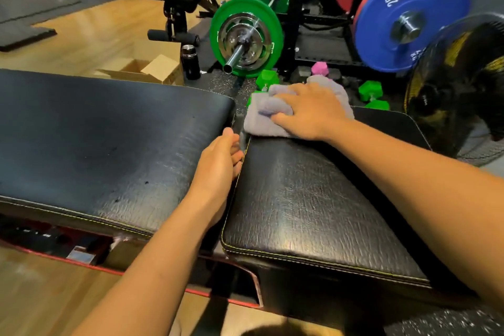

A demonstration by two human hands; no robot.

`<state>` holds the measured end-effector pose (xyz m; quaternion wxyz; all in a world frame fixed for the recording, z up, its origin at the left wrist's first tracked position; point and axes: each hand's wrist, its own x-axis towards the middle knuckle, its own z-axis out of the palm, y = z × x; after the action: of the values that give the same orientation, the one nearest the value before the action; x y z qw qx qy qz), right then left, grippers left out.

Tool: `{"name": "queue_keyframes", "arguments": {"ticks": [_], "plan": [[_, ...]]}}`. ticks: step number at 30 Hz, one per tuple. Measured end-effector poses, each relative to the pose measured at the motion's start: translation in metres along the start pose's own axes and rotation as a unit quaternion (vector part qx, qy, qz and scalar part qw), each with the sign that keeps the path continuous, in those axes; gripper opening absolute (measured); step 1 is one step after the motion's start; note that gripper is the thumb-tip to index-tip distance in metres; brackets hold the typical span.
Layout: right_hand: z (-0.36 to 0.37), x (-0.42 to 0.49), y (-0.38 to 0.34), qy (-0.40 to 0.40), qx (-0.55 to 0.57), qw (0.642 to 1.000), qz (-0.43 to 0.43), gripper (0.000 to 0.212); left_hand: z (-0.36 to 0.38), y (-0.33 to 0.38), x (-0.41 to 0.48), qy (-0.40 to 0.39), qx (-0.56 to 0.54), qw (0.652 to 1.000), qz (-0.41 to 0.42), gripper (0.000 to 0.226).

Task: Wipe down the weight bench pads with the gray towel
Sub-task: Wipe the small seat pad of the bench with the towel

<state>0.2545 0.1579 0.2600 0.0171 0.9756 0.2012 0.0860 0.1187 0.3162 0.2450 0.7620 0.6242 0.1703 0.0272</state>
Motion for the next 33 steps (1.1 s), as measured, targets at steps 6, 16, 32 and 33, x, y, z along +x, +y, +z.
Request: {"name": "queue_keyframes", "arguments": {"ticks": [6, 16, 32, 33], "plan": [[-0.029, -0.142, -0.004, 0.018, 0.095, 0.989, -0.108, 0.056, -0.001, 0.003, 0.004, -0.052, -0.051, 0.996, -0.047, 0.051], [-0.009, -0.031, -0.01, -0.035, 0.054, 0.997, -0.051, 0.079, 0.016, -0.005, 0.027, -0.051, 0.552, 0.778, 0.296, 0.029], [-0.011, 0.005, -0.014, -0.101, -0.005, 0.995, 0.019, 0.066, 0.044, 0.026, 0.104, -0.12, 0.645, 0.698, 0.288, 0.07], [-0.009, 0.019, -0.013, -0.103, 0.0, 0.994, 0.041, 0.061, 0.049, 0.03, 0.113, -0.139, 0.624, 0.705, 0.305, 0.067]]}}
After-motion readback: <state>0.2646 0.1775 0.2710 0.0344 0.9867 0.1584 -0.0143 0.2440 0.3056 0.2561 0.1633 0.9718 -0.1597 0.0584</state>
